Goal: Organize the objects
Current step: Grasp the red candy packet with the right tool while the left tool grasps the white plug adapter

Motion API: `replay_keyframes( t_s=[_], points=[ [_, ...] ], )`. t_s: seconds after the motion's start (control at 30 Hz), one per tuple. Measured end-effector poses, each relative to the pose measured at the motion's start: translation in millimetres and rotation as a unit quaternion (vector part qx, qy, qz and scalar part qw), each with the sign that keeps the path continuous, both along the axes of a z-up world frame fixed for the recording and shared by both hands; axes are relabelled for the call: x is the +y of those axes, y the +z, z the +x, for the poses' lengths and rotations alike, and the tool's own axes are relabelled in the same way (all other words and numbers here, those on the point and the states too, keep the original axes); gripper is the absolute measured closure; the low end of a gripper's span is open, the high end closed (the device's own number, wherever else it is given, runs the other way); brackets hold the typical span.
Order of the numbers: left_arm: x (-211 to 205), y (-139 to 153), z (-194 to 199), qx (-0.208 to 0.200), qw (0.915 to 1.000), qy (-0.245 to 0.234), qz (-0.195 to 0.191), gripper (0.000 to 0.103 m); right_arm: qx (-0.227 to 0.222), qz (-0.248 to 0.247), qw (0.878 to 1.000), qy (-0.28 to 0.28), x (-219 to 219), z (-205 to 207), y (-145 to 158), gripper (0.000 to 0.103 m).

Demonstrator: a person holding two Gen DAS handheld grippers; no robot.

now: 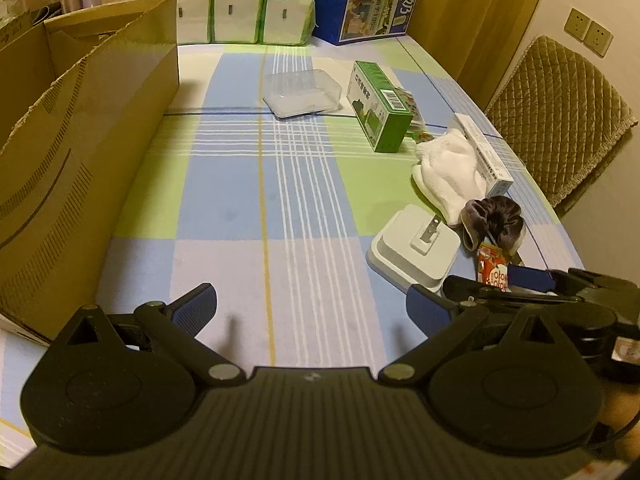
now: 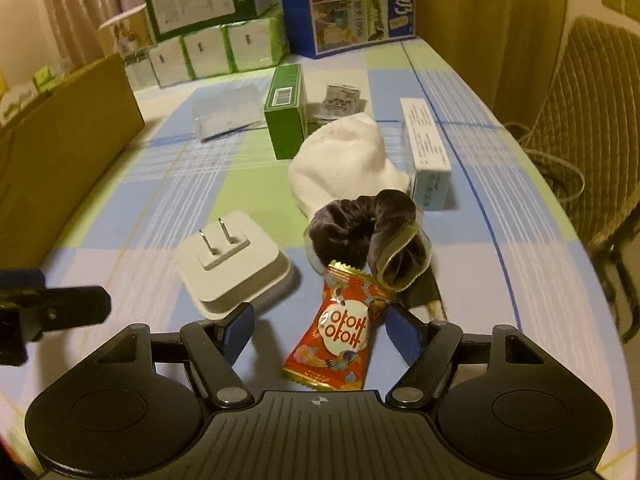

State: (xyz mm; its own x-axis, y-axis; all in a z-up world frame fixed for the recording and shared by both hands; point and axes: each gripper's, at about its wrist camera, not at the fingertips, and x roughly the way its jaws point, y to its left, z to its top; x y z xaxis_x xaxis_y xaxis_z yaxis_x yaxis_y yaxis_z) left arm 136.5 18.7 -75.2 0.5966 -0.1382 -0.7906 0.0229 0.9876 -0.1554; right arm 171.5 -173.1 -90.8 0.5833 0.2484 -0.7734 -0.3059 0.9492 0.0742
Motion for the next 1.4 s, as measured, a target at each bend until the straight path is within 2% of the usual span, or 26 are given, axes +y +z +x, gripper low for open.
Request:
replay_keyframes(
  t_s=[0.1, 0.2, 0.23, 0.27, 0.43, 0.6, 0.73, 0.83, 0.87, 1.17, 1.4],
  points=[
    [-0.7, 0.1, 1.7, -0.004, 1.0, -0.008, -0.002, 0.004, -0.011, -0.027, 1.0, 0.011, 3.4, -2.9, -1.9, 0.043],
    [-6.3, 0.4, 6.3, -0.011, 0.9996, -0.024, -0.008, 0.004, -0.017, -0.031, 0.999, 0.01, -0.8, -5.3, -0.7, 0.062],
    [-8.8, 0.5, 8.6, -0.014, 0.9994, -0.03, -0.009, 0.004, -0.018, -0.029, 0.999, 0.009, -2.8, -6.0, -0.1, 0.075],
    [-11.9, 0.7, 10.7, -0.017, 0.9992, -0.036, -0.008, 0.004, -0.017, -0.027, 0.999, 0.005, -5.7, -6.1, 0.1, 0.076],
    [-33.1, -6.2, 25.8, -0.036, 0.9935, -0.108, 0.006, 0.011, -0.003, -0.001, 1.0, -0.023, -22.3, -5.8, 3.9, 0.078],
    [-57.7, -22.2, 40.6, -0.047, 0.9762, -0.206, 0.047, 0.023, 0.001, 0.004, 1.0, -0.028, -26.4, -7.5, 6.3, 0.078],
    [-67.2, -30.8, 50.4, -0.055, 0.9669, -0.242, 0.061, 0.027, 0.0, 0.009, 0.999, -0.031, -27.1, -7.0, 6.3, 0.078],
    [-70.6, -33.8, 57.3, -0.046, 0.9615, -0.266, 0.053, 0.036, -0.004, 0.01, 0.999, -0.031, -27.9, -7.6, 5.7, 0.078],
    [-71.1, -34.9, 59.2, -0.04, 0.9609, -0.27, 0.05, 0.042, -0.005, 0.011, 0.999, -0.031, -27.9, -7.6, 5.8, 0.078],
    [-62.7, -29.3, 41.6, -0.028, 0.9715, -0.222, 0.079, 0.042, -0.009, 0.017, 0.999, -0.031, -27.6, -8.1, 6.6, 0.078],
    [-53.3, -12.2, 25.1, -0.029, 0.9777, -0.193, 0.079, 0.043, -0.015, 0.02, 0.999, -0.028, -24.7, -16.7, 16.4, 0.078]
  ],
)
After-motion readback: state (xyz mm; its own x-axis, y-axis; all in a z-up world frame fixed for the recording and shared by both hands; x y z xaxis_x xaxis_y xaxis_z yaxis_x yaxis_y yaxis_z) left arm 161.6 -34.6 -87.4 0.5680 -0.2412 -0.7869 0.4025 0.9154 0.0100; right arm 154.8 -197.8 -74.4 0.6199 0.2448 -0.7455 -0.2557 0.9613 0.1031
